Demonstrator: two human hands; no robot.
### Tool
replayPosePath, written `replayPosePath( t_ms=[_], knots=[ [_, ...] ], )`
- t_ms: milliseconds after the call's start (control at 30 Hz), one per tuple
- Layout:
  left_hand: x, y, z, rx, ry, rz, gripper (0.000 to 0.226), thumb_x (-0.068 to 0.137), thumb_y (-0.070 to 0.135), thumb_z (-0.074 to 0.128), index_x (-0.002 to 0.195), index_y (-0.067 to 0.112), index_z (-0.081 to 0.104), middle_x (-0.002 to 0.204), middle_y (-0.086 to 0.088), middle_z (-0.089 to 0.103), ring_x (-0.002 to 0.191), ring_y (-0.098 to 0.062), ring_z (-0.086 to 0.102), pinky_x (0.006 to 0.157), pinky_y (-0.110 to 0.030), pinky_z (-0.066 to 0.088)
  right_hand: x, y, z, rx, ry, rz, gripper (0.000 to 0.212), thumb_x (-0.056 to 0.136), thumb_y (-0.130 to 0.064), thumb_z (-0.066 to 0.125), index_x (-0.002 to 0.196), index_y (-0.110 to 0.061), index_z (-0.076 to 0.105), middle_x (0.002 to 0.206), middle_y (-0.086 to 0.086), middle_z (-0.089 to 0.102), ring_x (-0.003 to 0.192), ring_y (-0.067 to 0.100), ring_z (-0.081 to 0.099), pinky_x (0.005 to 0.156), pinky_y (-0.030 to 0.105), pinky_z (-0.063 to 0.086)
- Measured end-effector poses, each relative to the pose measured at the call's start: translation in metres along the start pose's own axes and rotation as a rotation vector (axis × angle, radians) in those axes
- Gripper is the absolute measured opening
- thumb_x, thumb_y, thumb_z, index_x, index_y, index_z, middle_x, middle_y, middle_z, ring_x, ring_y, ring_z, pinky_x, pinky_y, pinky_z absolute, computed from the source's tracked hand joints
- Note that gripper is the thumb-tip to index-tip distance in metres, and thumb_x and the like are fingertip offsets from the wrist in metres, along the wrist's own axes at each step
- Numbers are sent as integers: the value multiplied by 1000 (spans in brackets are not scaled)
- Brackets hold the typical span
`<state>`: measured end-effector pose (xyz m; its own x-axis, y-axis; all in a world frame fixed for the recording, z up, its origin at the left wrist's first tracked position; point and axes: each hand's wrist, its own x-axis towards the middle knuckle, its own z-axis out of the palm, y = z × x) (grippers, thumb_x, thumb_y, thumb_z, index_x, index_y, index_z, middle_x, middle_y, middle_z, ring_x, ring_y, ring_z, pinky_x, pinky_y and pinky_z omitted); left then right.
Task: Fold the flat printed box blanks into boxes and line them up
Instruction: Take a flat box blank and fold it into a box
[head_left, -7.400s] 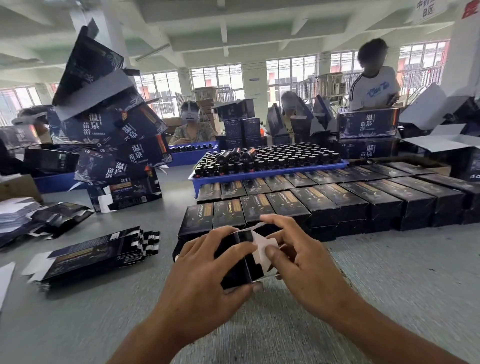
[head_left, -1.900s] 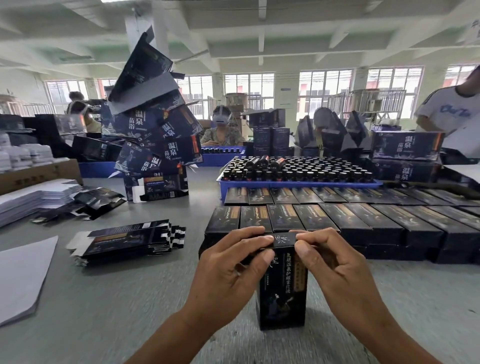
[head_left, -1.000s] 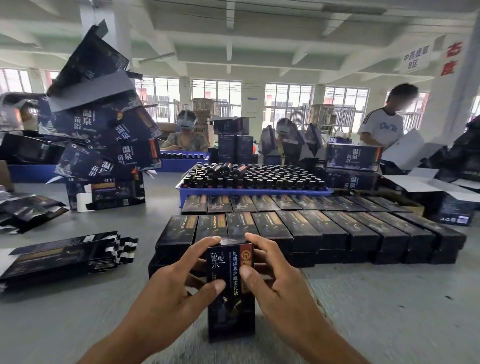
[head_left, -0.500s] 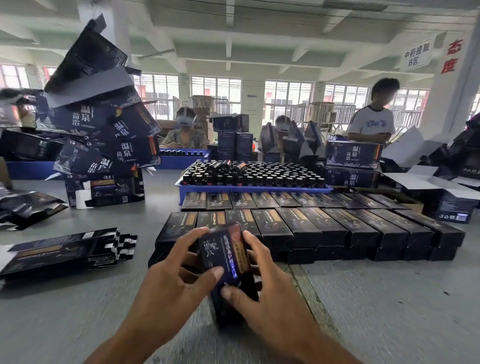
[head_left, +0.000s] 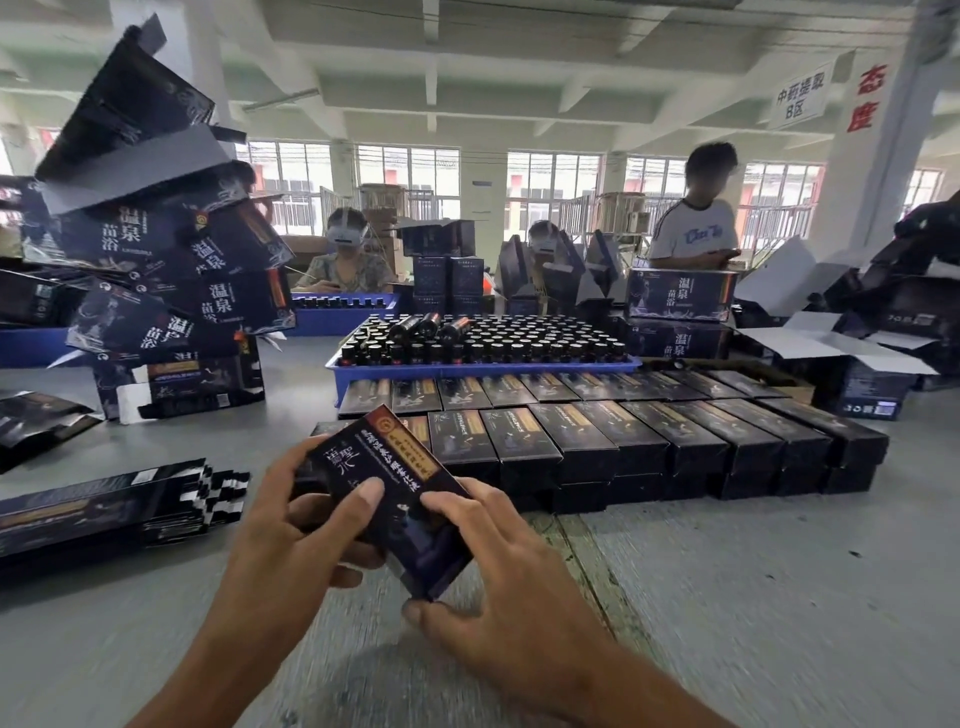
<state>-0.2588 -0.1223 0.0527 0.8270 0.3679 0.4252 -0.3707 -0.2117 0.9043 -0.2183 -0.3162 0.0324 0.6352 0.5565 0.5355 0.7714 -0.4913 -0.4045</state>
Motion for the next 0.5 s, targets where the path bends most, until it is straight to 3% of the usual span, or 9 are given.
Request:
replayPosePath(
  t_ms=[200,267,367,433,500],
  knots=[
    [-4,-3,3,89,-69,42,45,82,53,59,119,72,41,91,-1,76,64,-30,72,54,-36,57,9,12,-17,75,202,100,66,80,-53,63,136,-47,30,140,-23,30,119,-6,41,96,14,42],
    [-6,-7,2,244,-189,57,48,81,61,55,125,69,38,91,9,75,67,-20,72,61,-34,55,14,26,-27,110,311,180,63,78,-50,66,133,-44,37,134,-22,38,115,-7,45,88,10,44],
    [-10,-12,2,678,-468,115,49,79,78,34,127,69,31,98,34,63,78,4,67,69,-19,51,20,50,-43,113,410,314,59,79,-44,71,132,-41,43,126,-16,44,106,-13,46,70,4,42],
    [-12,-13,4,861,-555,171,50,81,82,27,130,70,27,100,38,59,85,12,59,72,-13,48,22,67,-53,92,457,391,59,80,-40,74,132,-39,45,126,-12,47,99,-11,50,66,6,38],
    [-12,-15,5,891,-581,179,53,86,79,34,136,66,24,96,35,61,86,14,57,73,-11,46,24,81,-61,84,501,451,58,80,-40,74,131,-40,46,126,-9,47,93,-7,52,67,8,36]
  ],
)
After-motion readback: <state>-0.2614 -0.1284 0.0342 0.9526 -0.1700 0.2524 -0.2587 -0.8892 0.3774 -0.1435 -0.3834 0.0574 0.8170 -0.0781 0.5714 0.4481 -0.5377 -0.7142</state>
